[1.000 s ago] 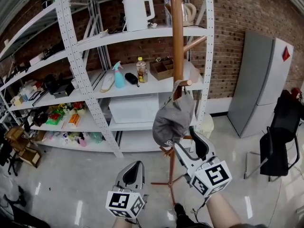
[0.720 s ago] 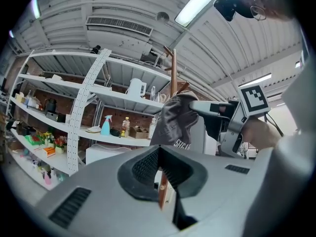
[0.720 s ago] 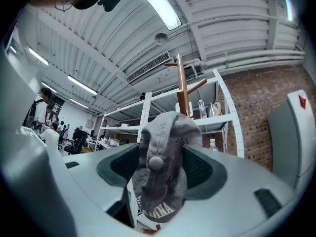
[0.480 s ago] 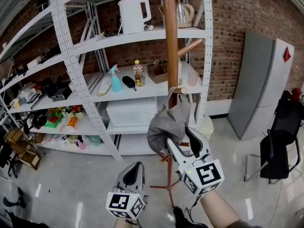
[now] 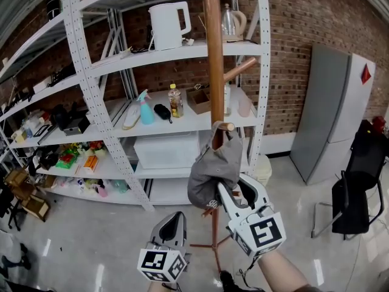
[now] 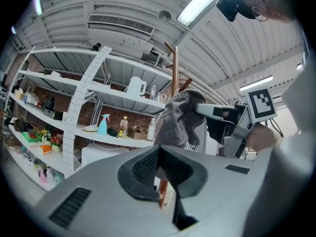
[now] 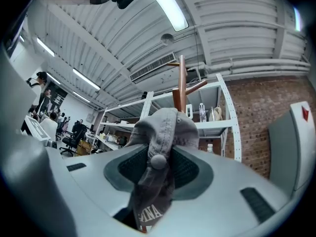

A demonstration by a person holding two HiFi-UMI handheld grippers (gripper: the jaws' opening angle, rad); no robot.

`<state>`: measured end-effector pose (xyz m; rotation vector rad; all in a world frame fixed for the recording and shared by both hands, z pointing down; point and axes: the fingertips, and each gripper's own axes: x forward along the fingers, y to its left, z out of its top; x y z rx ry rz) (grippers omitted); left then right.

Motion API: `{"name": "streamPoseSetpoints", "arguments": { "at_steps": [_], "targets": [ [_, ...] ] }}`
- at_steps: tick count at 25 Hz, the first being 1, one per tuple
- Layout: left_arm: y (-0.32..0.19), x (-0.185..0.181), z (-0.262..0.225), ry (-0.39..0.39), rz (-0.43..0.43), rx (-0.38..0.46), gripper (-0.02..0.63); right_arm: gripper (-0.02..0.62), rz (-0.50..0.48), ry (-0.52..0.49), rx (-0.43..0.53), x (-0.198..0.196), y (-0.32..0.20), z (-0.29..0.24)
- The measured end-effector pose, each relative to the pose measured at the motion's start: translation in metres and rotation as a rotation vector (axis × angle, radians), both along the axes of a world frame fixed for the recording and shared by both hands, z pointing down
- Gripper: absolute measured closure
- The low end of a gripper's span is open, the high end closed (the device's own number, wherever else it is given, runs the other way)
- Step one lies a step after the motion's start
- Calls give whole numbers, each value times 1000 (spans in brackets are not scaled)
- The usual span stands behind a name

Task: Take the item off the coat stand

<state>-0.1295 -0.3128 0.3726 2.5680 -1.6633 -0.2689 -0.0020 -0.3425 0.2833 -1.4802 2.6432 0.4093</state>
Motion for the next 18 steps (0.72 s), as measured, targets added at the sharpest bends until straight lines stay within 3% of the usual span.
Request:
{"name": "streamPoseSetpoints", "arguments": {
  "at_steps": [12, 18],
  "targets": [
    [-10, -3, -5, 0, -6, 8, 601, 505, -82, -39, 25, -4, 1, -14],
    [-10, 1, -12, -1, 8, 18, 600, 509, -79, -65, 42, 2, 4, -29]
  ]
}}
